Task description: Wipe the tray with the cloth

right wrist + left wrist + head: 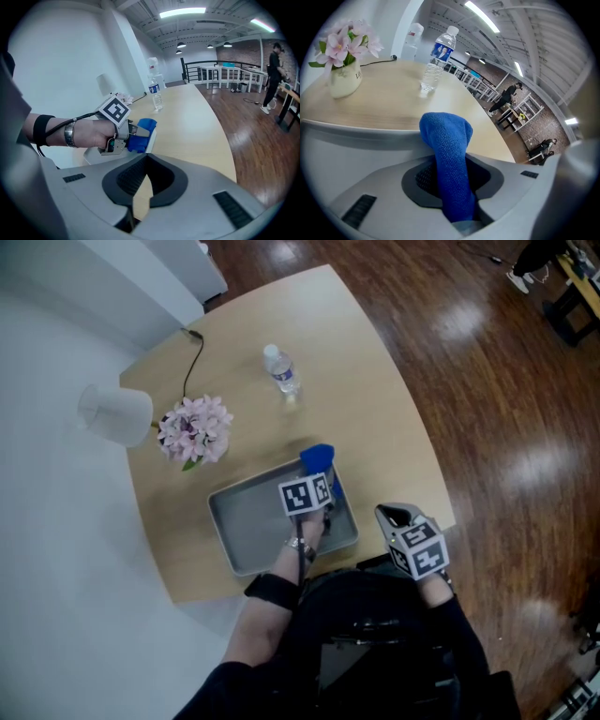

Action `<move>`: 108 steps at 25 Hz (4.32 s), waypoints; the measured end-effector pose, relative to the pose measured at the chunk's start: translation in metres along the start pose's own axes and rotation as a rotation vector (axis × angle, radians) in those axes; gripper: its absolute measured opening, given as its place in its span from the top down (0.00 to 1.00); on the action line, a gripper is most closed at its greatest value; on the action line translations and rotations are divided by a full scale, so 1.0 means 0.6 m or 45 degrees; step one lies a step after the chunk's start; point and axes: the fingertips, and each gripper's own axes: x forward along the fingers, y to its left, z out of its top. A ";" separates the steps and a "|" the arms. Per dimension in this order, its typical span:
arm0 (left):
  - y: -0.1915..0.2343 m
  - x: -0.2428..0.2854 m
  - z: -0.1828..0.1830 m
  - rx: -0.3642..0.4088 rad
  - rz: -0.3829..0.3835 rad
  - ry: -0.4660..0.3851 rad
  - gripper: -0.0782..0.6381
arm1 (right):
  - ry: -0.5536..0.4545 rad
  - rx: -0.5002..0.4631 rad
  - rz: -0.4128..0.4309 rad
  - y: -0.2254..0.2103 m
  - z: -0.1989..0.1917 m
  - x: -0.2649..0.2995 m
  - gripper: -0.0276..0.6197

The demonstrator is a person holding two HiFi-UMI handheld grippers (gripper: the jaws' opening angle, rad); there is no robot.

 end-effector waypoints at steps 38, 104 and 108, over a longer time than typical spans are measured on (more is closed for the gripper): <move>0.405 -0.276 -0.117 -0.187 0.491 -0.100 0.72 | 0.024 -0.185 0.117 0.119 0.047 0.055 0.95; 0.340 -0.292 -0.203 -0.192 0.382 -0.113 0.72 | -0.002 -0.167 0.088 0.128 0.005 0.017 0.95; 0.240 -0.239 -0.191 -0.174 0.259 -0.104 0.72 | -0.004 -0.135 0.073 0.105 -0.002 0.007 0.95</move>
